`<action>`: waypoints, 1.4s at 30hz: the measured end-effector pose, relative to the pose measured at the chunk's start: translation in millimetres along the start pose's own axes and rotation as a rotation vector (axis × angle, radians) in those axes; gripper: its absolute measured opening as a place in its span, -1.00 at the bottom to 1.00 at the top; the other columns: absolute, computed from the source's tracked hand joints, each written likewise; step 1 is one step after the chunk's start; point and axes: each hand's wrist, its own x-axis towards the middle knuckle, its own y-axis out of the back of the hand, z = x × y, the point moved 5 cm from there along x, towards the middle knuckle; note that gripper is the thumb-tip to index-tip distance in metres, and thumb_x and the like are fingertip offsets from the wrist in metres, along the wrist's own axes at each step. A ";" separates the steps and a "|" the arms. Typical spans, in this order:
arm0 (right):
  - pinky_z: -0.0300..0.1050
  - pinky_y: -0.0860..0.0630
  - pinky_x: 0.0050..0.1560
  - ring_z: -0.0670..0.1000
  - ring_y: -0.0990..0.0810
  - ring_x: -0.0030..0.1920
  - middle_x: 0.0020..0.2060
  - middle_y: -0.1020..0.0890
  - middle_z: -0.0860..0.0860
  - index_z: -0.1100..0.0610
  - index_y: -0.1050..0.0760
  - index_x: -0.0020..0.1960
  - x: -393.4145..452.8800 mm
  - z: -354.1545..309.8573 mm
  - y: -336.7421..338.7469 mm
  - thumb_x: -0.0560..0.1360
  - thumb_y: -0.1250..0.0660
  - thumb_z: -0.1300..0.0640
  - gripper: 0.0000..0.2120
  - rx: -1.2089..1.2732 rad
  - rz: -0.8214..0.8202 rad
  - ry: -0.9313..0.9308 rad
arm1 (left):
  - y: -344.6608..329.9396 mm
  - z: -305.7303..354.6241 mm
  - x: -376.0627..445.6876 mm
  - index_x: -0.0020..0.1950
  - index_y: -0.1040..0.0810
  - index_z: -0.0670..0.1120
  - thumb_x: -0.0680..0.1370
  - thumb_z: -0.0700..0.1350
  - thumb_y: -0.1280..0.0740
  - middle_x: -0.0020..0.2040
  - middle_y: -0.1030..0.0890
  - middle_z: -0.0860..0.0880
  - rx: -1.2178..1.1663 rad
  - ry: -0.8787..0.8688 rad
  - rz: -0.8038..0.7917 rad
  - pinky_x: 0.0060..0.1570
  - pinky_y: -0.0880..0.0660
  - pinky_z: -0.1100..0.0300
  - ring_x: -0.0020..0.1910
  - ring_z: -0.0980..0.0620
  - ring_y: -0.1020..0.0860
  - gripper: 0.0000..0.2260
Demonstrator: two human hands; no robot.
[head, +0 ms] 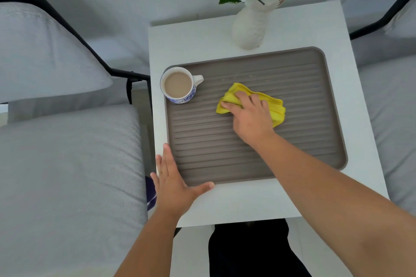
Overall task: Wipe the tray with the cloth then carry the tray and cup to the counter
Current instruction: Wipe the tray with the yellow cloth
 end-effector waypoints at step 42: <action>0.06 -0.33 -0.07 0.25 -0.46 0.04 0.17 -0.54 0.12 -0.04 -0.58 0.18 43.7 -52.8 -11.4 0.38 -0.31 0.19 -0.62 0.063 -0.052 -0.135 | 4.8 -5.8 7.4 0.50 0.43 0.15 0.16 0.38 -0.50 0.54 0.30 0.25 -0.002 -0.011 0.030 0.46 0.31 -0.11 0.47 0.18 0.40 0.29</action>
